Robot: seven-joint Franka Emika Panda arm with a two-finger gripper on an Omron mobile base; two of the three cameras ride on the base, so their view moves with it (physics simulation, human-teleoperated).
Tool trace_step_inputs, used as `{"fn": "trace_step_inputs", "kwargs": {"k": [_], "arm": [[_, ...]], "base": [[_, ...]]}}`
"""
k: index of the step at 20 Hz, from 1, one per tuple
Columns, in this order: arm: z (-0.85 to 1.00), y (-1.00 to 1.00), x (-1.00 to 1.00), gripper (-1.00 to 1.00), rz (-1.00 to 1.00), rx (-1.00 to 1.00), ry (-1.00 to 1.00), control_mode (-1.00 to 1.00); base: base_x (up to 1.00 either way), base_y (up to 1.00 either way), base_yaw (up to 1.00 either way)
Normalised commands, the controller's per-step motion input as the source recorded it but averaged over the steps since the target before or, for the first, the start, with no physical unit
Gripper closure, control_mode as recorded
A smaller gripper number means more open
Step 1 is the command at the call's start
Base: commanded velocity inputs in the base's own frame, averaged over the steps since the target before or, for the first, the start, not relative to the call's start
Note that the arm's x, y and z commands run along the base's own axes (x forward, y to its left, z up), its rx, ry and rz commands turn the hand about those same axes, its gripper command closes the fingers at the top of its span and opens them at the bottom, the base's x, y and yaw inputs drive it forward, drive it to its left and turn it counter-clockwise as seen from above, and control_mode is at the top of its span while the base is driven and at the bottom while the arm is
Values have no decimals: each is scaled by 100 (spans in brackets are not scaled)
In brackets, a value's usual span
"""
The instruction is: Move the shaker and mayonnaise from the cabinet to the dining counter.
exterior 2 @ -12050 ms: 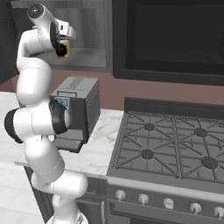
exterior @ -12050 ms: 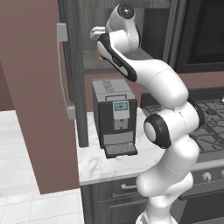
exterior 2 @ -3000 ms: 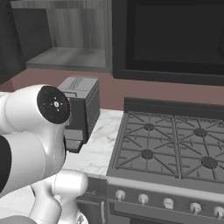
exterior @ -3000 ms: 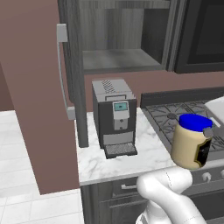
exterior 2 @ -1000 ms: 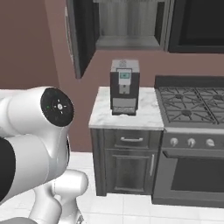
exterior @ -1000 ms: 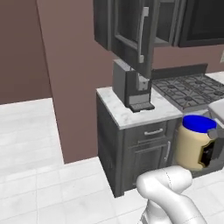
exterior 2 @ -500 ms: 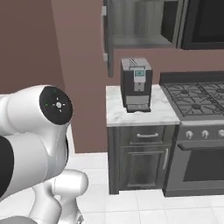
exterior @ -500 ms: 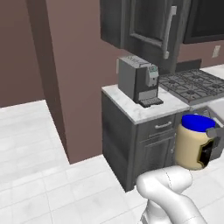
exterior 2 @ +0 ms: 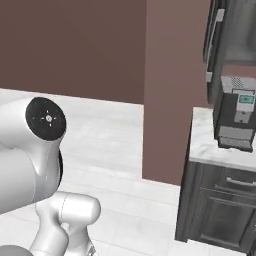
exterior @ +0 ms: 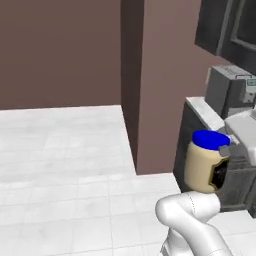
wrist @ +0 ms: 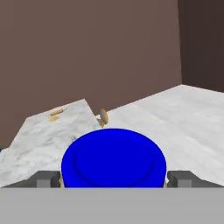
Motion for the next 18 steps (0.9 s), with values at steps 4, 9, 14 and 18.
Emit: {"fn": "trace_step_inputs", "kwargs": {"k": [4, 9, 14, 18], "arm": [[0, 0, 0, 100, 0, 0, 0, 100], [0, 0, 0, 100, 0, 0, 0, 100], [0, 0, 0, 100, 0, 0, 0, 100], [0, 0, 0, 100, 0, 0, 0, 100]], "base": [[2, 33, 70], [29, 25, 56], [54, 12, 48], [55, 1, 52]]}}
